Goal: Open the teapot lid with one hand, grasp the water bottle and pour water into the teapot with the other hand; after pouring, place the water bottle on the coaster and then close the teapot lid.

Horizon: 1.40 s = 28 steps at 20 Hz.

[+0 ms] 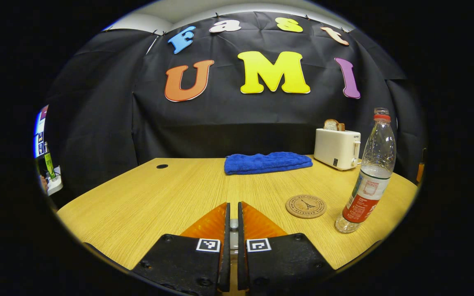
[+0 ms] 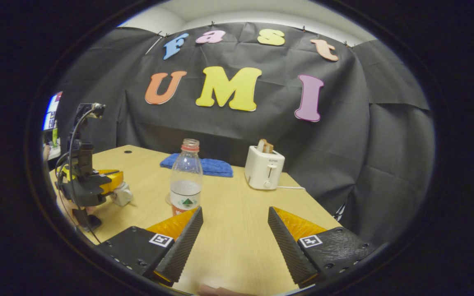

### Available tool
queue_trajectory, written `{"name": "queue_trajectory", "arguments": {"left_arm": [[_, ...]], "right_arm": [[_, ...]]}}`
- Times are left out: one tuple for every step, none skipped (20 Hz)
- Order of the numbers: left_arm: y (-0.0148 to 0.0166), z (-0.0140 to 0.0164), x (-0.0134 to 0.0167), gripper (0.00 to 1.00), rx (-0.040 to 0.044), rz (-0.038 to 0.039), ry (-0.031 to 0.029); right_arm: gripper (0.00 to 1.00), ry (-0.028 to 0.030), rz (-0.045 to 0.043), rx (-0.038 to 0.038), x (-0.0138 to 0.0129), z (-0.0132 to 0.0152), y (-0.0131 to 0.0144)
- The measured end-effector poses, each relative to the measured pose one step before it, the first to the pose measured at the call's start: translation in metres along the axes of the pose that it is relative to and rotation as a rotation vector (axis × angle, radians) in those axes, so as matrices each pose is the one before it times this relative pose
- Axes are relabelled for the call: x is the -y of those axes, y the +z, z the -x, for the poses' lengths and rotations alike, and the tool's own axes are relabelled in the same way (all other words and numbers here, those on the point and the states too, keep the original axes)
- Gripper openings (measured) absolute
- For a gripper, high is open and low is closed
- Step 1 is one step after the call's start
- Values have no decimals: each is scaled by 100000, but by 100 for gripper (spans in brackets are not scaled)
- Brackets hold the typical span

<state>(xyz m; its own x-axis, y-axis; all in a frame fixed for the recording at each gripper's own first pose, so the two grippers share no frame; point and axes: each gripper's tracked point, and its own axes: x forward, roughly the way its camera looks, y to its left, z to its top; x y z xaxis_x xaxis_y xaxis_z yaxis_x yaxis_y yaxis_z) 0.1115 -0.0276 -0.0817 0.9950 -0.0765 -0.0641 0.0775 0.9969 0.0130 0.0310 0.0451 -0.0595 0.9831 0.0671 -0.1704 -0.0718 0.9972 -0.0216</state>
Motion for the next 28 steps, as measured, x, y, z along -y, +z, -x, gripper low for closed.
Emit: {"name": "queue_trajectory", "arguments": {"left_arm": [[52,-70,-31,9,106,-65,48],[97,58,15,7,248,50,153],[81,-19,-18,7,25,465,-355],[142,163,-2,6,221,542,-109],[211,141,-74,6,77,25,-83],[248,232,-40,6,-248,-546,402],[430,197,121,6,659,-273,-522],[610,563,306,6,530,513,-1249],[760,486,105,6,1055,63,-834],[844,662,-36,6,1383,-168,-531],[813,530,187,6,1212,275,-1105],[529,517,-20,6,24,468,-644],[570,605,-109,6,264,620,-752],[673,588,36,6,373,196,-707],[571,630,-280,6,594,-561,276],[524,558,-438,6,504,-694,1079],[369,706,-146,6,-82,-377,-82],[490,752,176,6,340,-69,-1053],[455,498,74,6,183,661,-807],[447,596,85,3,249,485,-1112],[548,571,-101,3,533,545,-771],[494,407,-291,3,611,128,67],[402,399,-575,8,340,109,559],[350,309,-399,3,262,535,101],[192,279,-331,3,-118,885,-138],[167,121,-481,3,-502,1011,248],[191,215,-655,3,-68,600,437],[75,55,-678,3,-3,413,899]], "right_arm": [[95,572,353,-554,-318,-199,-199],[95,768,284,-370,-358,-138,-163],[95,735,-52,-332,-383,-161,-257],[93,855,-148,-219,-296,-149,-92],[93,1215,-486,145,-446,-181,-154],[98,1589,-562,176,-566,-214,-4],[95,2357,-437,381,-648,-247,-85],[95,1905,-501,405,-688,-283,2],[95,1294,-252,671,-568,-254,-32],[98,1048,283,725,-543,-190,43],[95,1092,333,759,-491,-194,-2],[95,1182,-318,1207,-583,-159,6],[95,814,-615,1163,-464,-138,142],[95,212,-881,676,-297,-309,27],[98,-1539,-800,542,19,-491,-41],[98,-1267,-688,1122,-15,-400,281],[98,-632,-1682,1017,-128,-331,125],[98,180,-2298,779,-273,-463,102],[98,340,-1235,495,-287,-566,223],[98,1057,-604,883,-399,-408,199],[98,1381,-484,674,-561,-582,149],[98,1200,255,333,-451,-414,42],[98,-11,558,607,-117,-373,168],[96,-1598,746,627,187,-475,331],[95,-2100,735,-32,363,-523,-51],[95,-1517,156,-359,119,-598,56],[95,-387,-295,-606,-129,-451,-104],[95,-753,-605,-678,-10,-435,-135]]}}
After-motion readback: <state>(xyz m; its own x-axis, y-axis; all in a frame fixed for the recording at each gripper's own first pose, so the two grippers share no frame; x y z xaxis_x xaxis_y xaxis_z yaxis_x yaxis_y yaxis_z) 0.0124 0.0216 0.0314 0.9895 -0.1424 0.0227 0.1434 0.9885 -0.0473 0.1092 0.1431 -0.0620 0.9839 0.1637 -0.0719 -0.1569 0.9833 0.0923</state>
